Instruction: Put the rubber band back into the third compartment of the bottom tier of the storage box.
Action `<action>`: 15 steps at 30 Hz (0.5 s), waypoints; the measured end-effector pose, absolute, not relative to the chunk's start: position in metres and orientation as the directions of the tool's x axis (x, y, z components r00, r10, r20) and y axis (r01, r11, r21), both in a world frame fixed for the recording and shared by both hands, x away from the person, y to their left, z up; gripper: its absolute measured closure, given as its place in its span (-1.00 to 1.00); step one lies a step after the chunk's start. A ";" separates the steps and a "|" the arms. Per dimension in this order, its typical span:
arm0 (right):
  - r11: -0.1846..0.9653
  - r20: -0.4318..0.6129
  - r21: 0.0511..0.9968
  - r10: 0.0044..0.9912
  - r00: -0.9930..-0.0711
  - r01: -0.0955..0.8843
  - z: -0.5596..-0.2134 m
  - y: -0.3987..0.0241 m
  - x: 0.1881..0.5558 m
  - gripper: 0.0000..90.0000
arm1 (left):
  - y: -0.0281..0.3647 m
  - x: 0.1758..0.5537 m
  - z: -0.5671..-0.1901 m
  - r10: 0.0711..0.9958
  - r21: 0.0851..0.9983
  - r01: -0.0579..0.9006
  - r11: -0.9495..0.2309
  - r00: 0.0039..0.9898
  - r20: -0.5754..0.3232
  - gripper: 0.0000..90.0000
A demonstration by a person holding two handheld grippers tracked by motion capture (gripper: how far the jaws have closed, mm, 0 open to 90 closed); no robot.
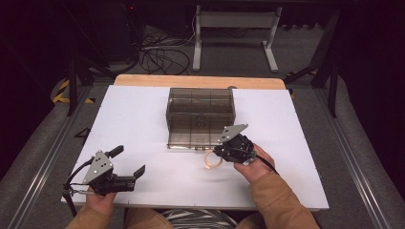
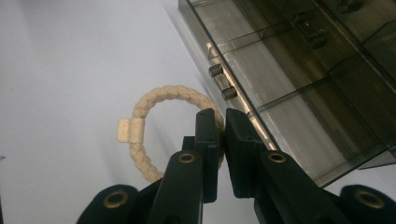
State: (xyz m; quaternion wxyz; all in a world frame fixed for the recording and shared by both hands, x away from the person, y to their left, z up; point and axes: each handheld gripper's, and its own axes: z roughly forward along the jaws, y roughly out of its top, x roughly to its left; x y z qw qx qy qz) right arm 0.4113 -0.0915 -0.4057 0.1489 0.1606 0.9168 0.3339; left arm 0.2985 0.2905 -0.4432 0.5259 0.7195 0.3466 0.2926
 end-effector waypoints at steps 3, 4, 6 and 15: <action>0.716 -0.170 0.670 0.404 -0.899 0.195 -0.403 -0.093 0.413 0.88 | 0.290 0.298 -0.443 0.806 0.960 0.191 -0.207 0.589 0.057 -0.95; 0.713 -0.169 0.672 0.410 -0.896 0.200 -0.402 -0.093 0.413 0.88 | 0.290 0.298 -0.443 0.806 0.959 0.191 -0.207 0.589 0.057 -0.96; 0.711 -0.172 0.675 0.413 -0.894 0.198 -0.400 -0.094 0.414 0.87 | 0.290 0.299 -0.443 0.806 0.960 0.191 -0.207 0.589 0.057 -0.95; 0.694 -0.185 0.692 0.436 -0.881 0.198 -0.393 -0.095 0.420 0.87 | 0.290 0.298 -0.443 0.806 0.959 0.190 -0.208 0.589 0.058 -0.96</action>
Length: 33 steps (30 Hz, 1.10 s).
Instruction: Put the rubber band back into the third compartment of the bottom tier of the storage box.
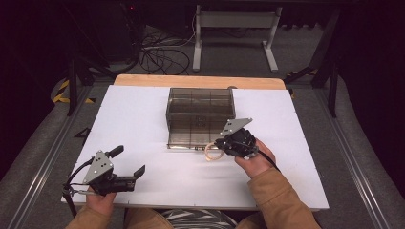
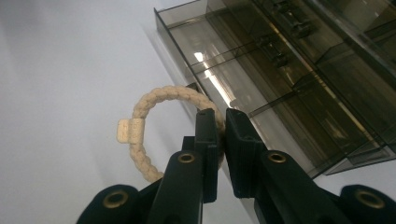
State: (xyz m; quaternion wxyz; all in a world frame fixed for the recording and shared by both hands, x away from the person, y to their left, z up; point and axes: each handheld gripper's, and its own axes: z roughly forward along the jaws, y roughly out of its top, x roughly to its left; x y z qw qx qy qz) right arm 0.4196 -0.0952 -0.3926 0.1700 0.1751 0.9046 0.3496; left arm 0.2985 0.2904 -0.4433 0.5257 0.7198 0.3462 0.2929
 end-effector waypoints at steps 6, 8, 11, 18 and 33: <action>0.671 -0.186 0.710 0.472 -0.862 0.214 -0.387 -0.097 0.427 0.87 | 0.291 0.299 -0.443 0.806 0.959 0.191 -0.208 0.589 0.058 -0.96; 0.664 -0.180 0.715 0.479 -0.859 0.220 -0.386 -0.097 0.429 0.87 | 0.291 0.299 -0.443 0.806 0.959 0.190 -0.208 0.589 0.058 -0.95; 0.662 -0.186 0.716 0.485 -0.854 0.220 -0.386 -0.096 0.432 0.87 | 0.291 0.299 -0.443 0.806 0.959 0.190 -0.208 0.589 0.058 -0.96; 0.650 -0.190 0.724 0.511 -0.838 0.232 -0.387 -0.095 0.441 0.87 | 0.291 0.299 -0.443 0.806 0.959 0.190 -0.208 0.588 0.059 -0.96; 0.625 -0.202 0.728 0.587 -0.784 0.281 -0.393 -0.100 0.457 0.87 | 0.291 0.299 -0.443 0.806 0.959 0.188 -0.210 0.589 0.061 -0.96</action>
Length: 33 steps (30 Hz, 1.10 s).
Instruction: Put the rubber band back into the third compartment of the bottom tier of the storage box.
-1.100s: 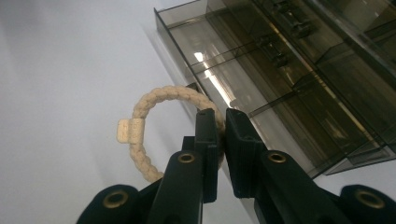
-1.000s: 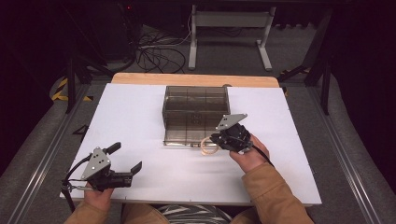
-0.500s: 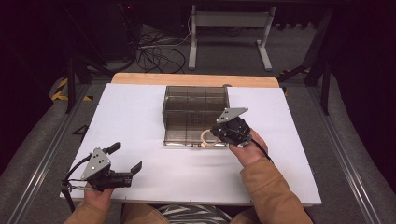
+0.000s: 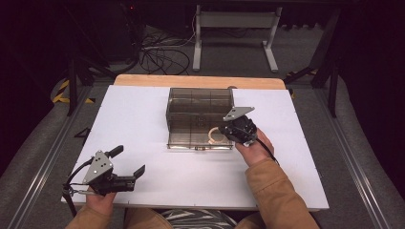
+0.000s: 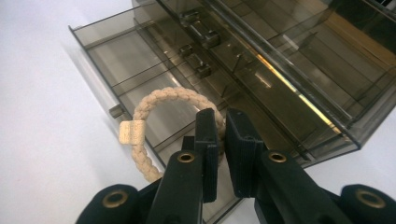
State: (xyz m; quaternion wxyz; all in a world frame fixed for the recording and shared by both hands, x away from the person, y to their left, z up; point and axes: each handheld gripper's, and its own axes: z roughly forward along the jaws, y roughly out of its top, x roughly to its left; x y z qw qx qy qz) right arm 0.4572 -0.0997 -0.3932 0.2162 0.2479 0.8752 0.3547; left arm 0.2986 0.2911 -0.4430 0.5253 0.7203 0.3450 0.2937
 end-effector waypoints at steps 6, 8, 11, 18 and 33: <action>0.629 -0.226 0.724 0.603 -0.765 0.282 -0.395 -0.102 0.460 0.87 | 0.291 0.299 -0.443 0.805 0.959 0.188 -0.211 0.590 0.062 -0.95; 0.631 -0.232 0.722 0.607 -0.760 0.284 -0.395 -0.102 0.461 0.87 | 0.291 0.299 -0.443 0.805 0.959 0.187 -0.211 0.589 0.062 -0.96; 0.632 -0.239 0.720 0.614 -0.752 0.286 -0.396 -0.103 0.462 0.86 | 0.291 0.299 -0.443 0.807 0.960 0.188 -0.208 0.588 0.060 -0.95; 0.628 -0.240 0.720 0.623 -0.744 0.294 -0.398 -0.104 0.465 0.86 | 0.291 0.299 -0.443 0.807 0.960 0.188 -0.207 0.588 0.059 -0.96; 0.677 -0.286 0.670 0.613 -0.737 0.303 -0.411 -0.096 0.472 0.86 | 0.292 0.299 -0.443 0.806 0.960 0.188 -0.206 0.589 0.057 -0.95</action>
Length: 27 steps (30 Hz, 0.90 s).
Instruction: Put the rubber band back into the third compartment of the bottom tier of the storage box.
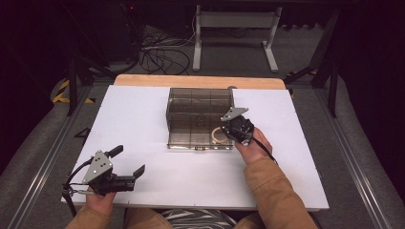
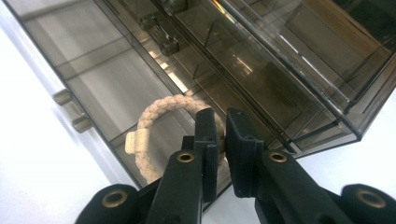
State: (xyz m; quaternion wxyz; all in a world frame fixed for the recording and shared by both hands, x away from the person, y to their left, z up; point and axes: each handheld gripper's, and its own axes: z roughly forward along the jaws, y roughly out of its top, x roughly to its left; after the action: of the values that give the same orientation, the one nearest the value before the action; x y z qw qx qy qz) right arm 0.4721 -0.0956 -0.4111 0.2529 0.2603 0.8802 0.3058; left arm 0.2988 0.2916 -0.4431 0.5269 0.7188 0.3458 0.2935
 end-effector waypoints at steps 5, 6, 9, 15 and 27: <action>0.690 -0.298 0.656 0.609 -0.735 0.306 -0.414 -0.094 0.474 0.86 | 0.292 0.299 -0.443 0.806 0.960 0.189 -0.205 0.589 0.056 -0.95; 0.690 -0.298 0.654 0.611 -0.733 0.309 -0.415 -0.094 0.474 0.86 | 0.292 0.299 -0.443 0.806 0.960 0.188 -0.205 0.589 0.057 -0.95; 0.697 -0.302 0.647 0.606 -0.736 0.308 -0.417 -0.092 0.474 0.86 | 0.292 0.299 -0.443 0.806 0.960 0.188 -0.206 0.589 0.057 -0.95; 0.704 -0.302 0.638 0.603 -0.739 0.313 -0.420 -0.091 0.475 0.86 | 0.292 0.299 -0.443 0.806 0.960 0.188 -0.206 0.589 0.057 -0.96; 0.720 -0.295 0.618 0.584 -0.756 0.316 -0.423 -0.089 0.475 0.84 | 0.292 0.299 -0.443 0.806 0.960 0.187 -0.206 0.589 0.058 -0.95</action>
State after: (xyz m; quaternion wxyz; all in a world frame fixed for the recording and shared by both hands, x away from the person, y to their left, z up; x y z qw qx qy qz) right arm 0.4754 -0.0891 -0.4227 0.2423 0.2513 0.8952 0.2771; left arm 0.2986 0.2920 -0.4430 0.5270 0.7189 0.3454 0.2936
